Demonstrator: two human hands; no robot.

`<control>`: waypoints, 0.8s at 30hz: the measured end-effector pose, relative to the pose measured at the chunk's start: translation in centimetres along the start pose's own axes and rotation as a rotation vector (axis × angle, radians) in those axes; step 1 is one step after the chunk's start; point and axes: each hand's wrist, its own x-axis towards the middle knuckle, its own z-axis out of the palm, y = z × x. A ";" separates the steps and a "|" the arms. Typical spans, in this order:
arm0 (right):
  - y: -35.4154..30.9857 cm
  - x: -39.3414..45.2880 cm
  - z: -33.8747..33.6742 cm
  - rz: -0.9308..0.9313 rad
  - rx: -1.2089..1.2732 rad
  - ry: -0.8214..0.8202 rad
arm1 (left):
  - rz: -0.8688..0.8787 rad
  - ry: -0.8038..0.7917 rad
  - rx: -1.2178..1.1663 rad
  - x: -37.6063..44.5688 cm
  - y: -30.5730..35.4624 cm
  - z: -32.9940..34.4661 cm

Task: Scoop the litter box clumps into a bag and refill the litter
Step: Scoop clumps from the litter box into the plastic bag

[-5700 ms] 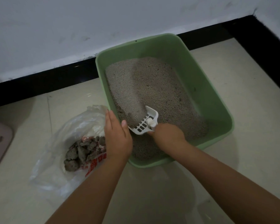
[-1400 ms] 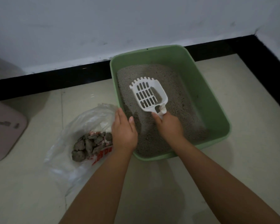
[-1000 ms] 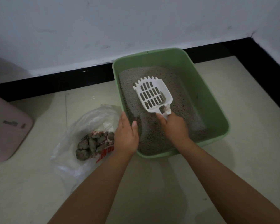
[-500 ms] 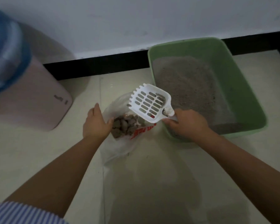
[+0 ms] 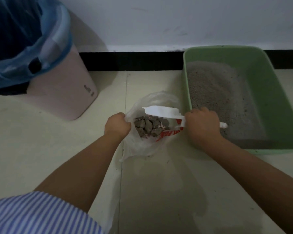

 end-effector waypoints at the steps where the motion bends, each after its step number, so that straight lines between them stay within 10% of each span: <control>1: 0.1 -0.2 0.0 -0.006 -0.001 -0.004 | 0.006 0.004 0.002 -0.1 0.0 0.0; 18: 5.5 -1.3 0.9 0.087 0.490 0.079 | 0.111 0.089 0.225 -1.7 2.0 0.6; 24: 10.1 -2.7 0.6 0.412 0.575 -0.079 | 0.492 0.155 0.395 -3.1 4.0 1.9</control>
